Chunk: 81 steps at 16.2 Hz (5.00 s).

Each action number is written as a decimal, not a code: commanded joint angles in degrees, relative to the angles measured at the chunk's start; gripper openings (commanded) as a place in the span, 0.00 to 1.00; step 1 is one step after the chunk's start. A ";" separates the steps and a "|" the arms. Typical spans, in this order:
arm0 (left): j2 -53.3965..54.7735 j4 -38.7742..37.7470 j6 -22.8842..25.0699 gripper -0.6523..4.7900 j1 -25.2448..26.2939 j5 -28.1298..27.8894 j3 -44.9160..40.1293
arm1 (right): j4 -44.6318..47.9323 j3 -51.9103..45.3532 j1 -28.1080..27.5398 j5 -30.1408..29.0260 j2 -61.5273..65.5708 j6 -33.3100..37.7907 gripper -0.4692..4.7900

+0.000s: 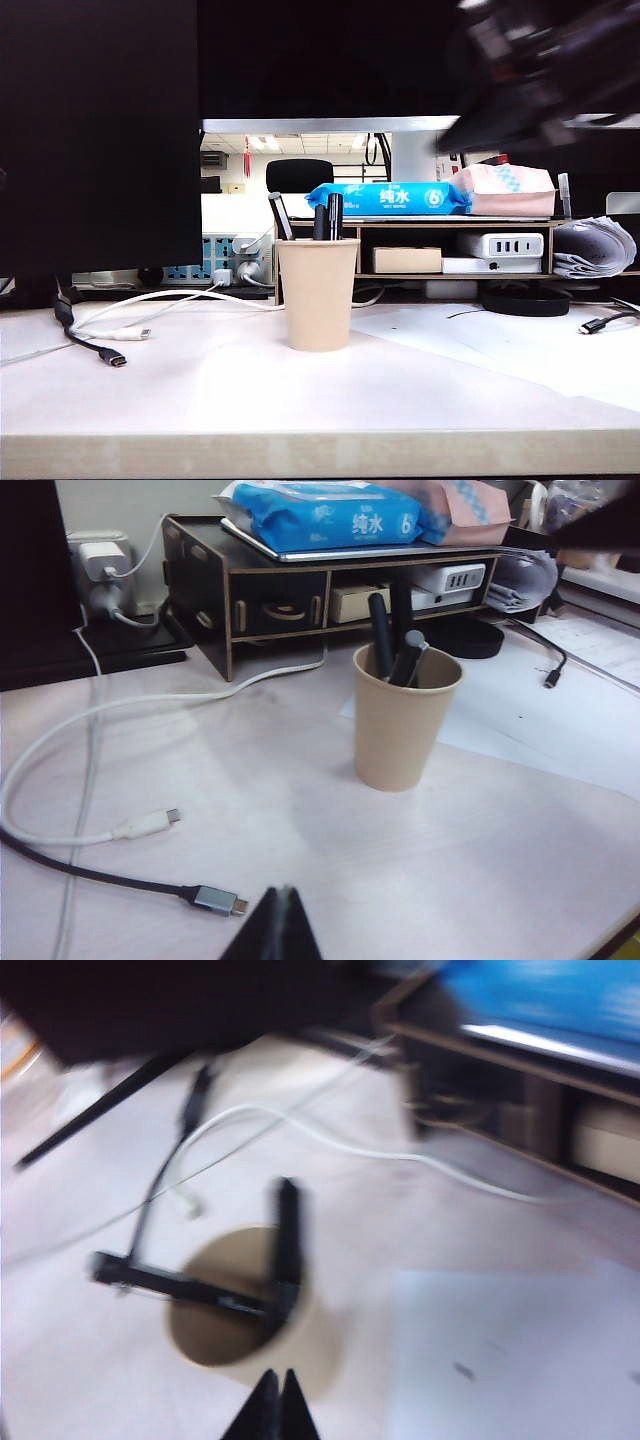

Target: Pick up the marker from the paper cup and put it on the table.

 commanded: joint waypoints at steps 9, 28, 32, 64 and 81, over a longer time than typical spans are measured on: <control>0.00 0.76 0.22 0.11 -0.02 0.26 0.04 | 5.29 10.78 7.41 -0.26 17.31 -7.04 0.32; 0.00 0.74 0.22 0.11 -0.04 0.26 0.04 | 9.35 13.09 8.17 2.34 20.90 -1.07 0.54; 0.00 0.76 0.22 0.11 -0.04 0.26 0.04 | 9.60 13.11 8.31 2.32 22.18 0.26 0.54; 0.00 0.74 0.22 0.11 -0.04 0.26 0.04 | 11.54 14.21 -1.60 -0.83 5.70 17.33 0.18; 0.00 0.76 0.22 0.11 -0.09 0.24 0.04 | 21.79 1.29 -14.05 -15.87 27.32 48.30 0.18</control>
